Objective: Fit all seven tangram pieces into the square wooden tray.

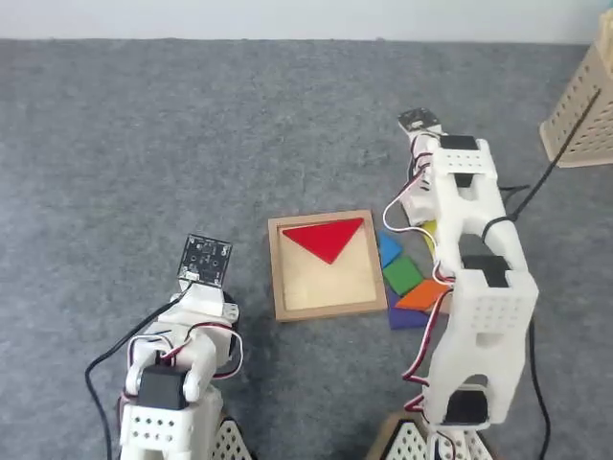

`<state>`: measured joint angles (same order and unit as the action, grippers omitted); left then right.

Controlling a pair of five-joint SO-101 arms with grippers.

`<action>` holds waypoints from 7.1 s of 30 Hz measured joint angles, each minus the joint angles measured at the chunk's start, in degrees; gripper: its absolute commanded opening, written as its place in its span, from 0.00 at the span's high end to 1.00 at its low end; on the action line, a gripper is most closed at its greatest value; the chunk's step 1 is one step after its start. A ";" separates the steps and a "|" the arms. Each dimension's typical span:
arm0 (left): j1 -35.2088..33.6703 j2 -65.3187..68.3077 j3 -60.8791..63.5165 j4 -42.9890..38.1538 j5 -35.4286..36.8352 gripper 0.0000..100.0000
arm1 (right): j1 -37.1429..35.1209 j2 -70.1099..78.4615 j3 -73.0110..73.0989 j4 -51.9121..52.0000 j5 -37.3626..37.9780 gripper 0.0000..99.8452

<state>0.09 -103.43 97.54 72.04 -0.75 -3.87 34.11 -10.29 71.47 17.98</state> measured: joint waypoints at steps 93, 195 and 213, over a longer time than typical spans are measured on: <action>0.00 0.00 0.00 0.00 0.00 0.99 | -20.04 -45.63 38.59 -4.40 -14.68 0.85; 0.00 0.00 0.00 0.00 0.00 0.99 | -5.01 -18.90 24.70 -2.20 -0.70 0.74; 0.00 0.00 0.00 0.00 0.00 0.99 | 2.99 -5.80 5.63 2.64 -0.35 0.74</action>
<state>0.09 -103.43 97.54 72.04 -0.75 -0.88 28.31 -4.66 74.11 17.63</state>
